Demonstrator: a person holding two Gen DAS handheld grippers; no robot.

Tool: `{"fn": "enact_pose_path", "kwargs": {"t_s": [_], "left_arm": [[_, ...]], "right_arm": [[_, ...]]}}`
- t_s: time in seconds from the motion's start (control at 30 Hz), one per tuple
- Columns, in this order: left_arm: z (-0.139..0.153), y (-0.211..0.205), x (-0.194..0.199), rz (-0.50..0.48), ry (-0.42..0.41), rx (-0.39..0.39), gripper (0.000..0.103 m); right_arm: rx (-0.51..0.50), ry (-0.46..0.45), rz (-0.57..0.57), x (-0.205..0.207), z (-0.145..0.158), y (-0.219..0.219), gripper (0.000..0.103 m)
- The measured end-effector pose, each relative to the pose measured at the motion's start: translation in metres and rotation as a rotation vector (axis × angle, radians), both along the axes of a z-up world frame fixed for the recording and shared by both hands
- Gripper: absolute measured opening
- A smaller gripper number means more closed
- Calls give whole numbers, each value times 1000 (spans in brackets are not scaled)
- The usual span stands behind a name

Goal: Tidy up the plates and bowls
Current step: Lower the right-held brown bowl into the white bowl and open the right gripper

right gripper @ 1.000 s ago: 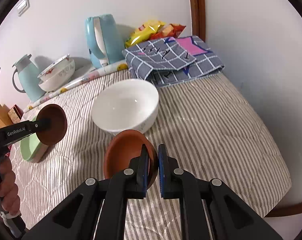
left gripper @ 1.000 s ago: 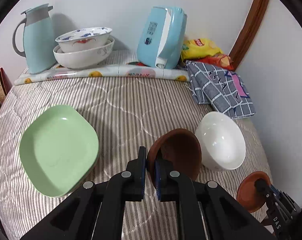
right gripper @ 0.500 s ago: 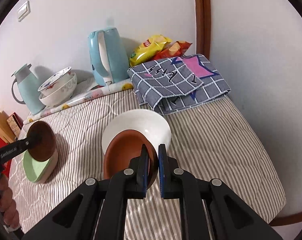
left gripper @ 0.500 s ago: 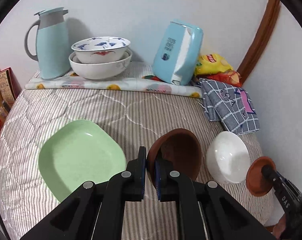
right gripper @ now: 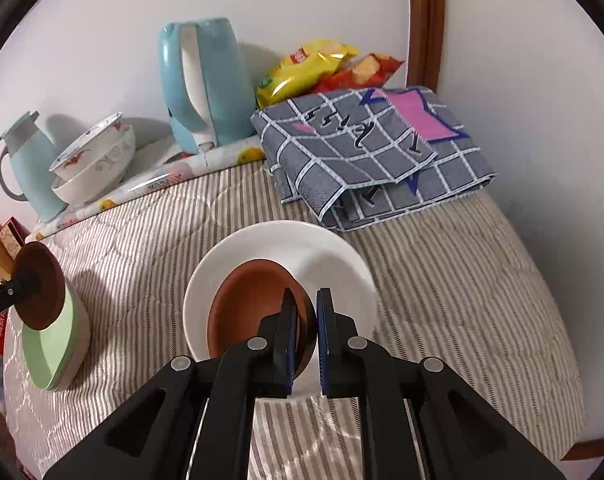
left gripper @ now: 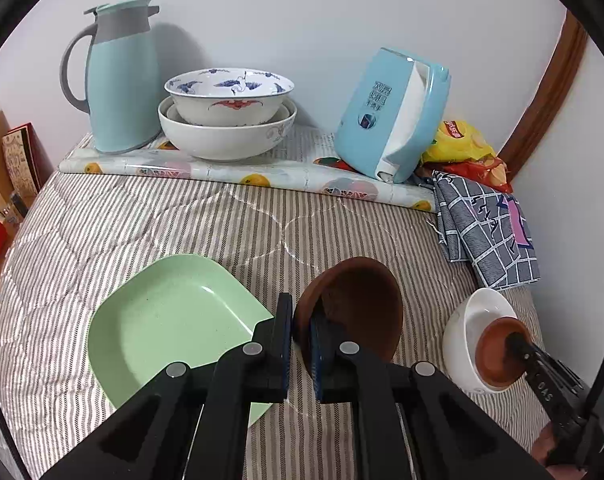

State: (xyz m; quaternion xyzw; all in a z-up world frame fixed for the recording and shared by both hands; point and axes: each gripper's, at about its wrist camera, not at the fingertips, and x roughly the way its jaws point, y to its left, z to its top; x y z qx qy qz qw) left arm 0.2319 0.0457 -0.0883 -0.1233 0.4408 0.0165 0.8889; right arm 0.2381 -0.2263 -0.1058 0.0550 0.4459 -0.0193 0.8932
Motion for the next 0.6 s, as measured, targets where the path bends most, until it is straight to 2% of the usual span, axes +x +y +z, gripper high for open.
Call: {"fn": "enact_pose_path", "kwargs": {"t_s": [0.23,0.6], "left_arm": [[-8,1,9,-9,12,-8,8],[-17,1,18,-11,27,-14,8]], "right_arm": [[-12,36,-8,15,-16,0,9],[-6,48,6,29,-24,1,9]]}}
